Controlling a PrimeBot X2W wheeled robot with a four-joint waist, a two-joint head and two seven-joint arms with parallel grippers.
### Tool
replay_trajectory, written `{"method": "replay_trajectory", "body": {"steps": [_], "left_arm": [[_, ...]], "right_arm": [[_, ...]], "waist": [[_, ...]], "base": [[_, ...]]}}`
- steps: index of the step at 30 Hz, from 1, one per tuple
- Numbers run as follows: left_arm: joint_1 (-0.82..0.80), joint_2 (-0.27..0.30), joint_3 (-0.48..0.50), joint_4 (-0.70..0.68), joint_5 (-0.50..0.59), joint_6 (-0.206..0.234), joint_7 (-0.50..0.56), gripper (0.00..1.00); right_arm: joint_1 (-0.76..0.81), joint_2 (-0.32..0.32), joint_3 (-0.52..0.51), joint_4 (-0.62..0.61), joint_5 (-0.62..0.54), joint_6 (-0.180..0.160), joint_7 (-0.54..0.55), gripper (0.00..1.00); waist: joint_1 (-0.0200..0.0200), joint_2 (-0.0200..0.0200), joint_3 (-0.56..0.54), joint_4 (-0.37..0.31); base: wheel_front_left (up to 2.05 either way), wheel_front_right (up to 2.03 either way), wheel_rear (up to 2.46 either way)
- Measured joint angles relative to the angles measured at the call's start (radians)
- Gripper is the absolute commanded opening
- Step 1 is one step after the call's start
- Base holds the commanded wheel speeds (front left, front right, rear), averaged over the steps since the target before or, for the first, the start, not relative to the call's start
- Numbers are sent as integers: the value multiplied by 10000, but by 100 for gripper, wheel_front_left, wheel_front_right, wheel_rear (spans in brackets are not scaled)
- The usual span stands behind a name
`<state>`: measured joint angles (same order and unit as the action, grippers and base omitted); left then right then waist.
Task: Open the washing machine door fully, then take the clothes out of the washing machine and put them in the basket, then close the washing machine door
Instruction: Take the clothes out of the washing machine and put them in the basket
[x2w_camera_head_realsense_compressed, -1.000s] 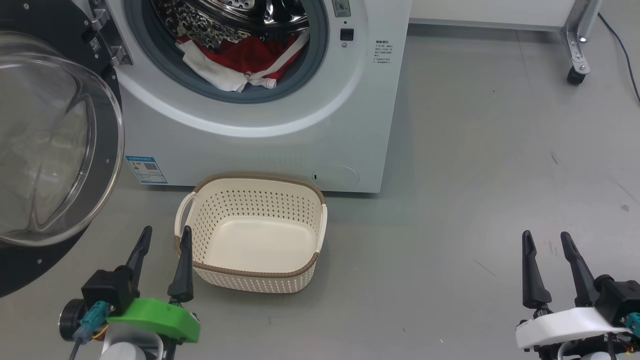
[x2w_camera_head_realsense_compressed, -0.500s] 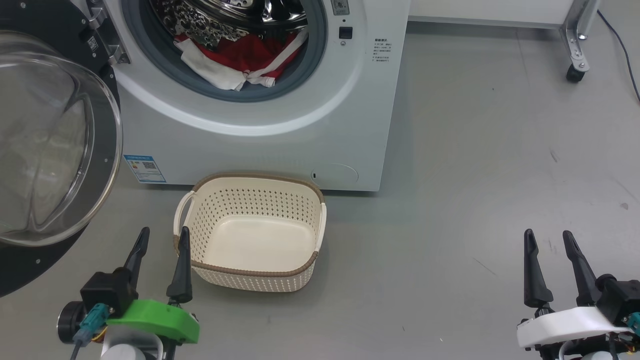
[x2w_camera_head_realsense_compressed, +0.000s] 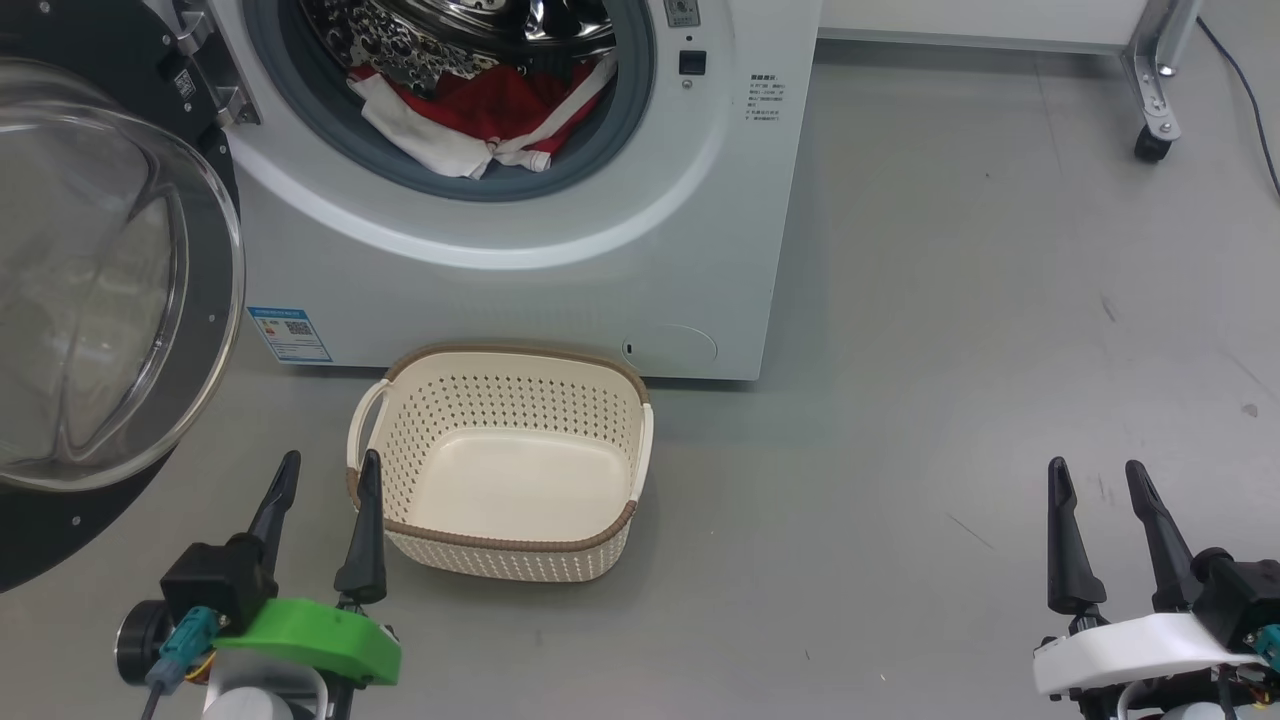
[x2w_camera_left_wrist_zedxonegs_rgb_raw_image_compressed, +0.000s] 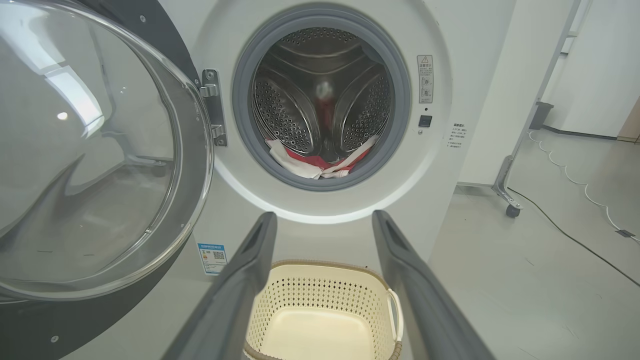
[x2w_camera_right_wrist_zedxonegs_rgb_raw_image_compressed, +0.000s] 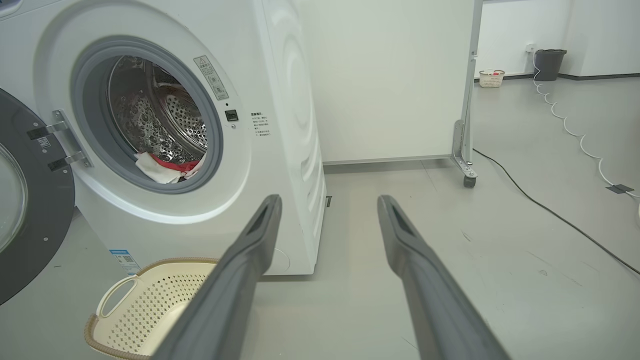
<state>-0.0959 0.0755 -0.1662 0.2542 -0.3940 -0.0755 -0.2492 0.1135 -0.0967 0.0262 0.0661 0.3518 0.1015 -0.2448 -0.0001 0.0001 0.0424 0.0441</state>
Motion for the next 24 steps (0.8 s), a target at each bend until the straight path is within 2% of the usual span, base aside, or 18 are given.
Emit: {"method": "replay_trajectory", "body": {"steps": [13, 24], "left_arm": [[54, -52, -171, -263, -121, -146, 0, 100], [56, -50, -157, -345, -109, -182, 0, 100]], "right_arm": [[0, 8, -13, -13, -4, 2, 0, 100], [0, 21, -29, -13, -8, 12, -2, 100]], "waist": [[0, 0, 62, -35], [0, 0, 86, -37]], "base": [[6, -6, 0], [48, -48, 0]]}}
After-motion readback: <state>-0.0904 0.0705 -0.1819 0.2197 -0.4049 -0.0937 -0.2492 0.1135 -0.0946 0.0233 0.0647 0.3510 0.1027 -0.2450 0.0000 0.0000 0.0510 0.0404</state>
